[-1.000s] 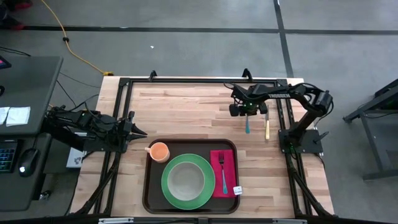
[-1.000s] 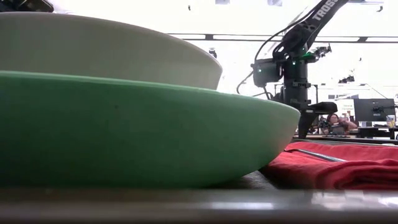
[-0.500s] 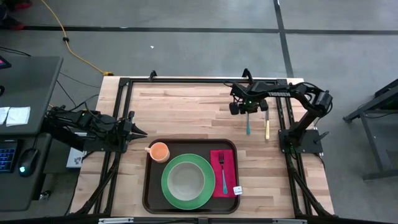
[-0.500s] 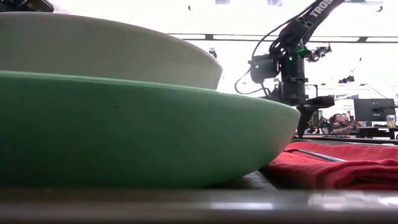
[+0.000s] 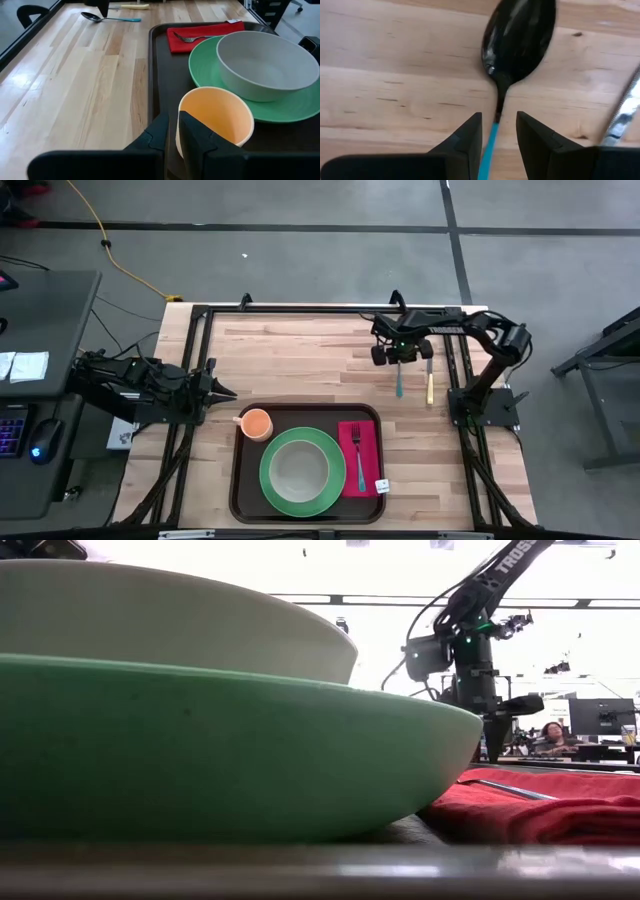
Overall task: Set up tray
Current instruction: Put the blue spoon on top of the red napkin between the green plate and blue fork
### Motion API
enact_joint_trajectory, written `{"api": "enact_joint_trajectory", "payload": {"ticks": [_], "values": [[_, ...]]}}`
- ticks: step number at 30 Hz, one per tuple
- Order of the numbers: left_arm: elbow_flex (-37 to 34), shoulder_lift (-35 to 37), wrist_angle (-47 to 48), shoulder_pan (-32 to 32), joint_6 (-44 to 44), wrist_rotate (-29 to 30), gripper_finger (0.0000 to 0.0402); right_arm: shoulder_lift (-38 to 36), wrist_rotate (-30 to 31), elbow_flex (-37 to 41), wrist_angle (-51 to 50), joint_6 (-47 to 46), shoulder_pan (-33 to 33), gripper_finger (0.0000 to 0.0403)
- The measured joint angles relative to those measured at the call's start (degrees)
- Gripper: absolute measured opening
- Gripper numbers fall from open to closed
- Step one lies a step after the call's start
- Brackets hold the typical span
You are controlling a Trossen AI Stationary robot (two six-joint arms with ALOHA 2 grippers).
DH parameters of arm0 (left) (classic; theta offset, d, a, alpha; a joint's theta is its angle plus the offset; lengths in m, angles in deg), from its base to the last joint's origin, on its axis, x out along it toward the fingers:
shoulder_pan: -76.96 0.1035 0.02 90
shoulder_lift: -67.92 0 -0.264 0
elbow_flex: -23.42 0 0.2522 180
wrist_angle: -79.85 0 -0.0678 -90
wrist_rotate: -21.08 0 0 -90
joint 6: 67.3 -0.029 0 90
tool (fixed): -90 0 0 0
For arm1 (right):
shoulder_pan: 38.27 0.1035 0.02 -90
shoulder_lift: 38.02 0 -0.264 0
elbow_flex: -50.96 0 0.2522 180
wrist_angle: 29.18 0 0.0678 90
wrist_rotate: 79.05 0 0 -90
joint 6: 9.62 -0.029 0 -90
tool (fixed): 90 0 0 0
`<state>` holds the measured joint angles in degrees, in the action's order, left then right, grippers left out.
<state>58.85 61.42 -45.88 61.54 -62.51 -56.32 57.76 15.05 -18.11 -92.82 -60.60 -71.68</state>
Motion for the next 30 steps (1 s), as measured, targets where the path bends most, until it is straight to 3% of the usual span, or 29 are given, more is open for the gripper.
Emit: {"api": "enact_joint_trajectory", "payload": {"ticks": [9, 25, 30], "values": [[0.00, 0.00, 0.04, 0.01, 0.02, 0.04, 0.0074, 5.48, -0.55, -0.35, 0.89, 0.42, 0.02, 0.0099], [0.00, 0.00, 0.17, 0.01, 0.02, 0.19, 0.0074, 5.84, -0.57, -0.17, 1.06, -3.06, 0.04, 0.0098], [0.00, 0.00, 0.17, 0.01, 0.02, 0.19, 0.0074, 5.87, 0.13, -0.13, 1.02, -3.15, 0.04, 0.0079]]}}
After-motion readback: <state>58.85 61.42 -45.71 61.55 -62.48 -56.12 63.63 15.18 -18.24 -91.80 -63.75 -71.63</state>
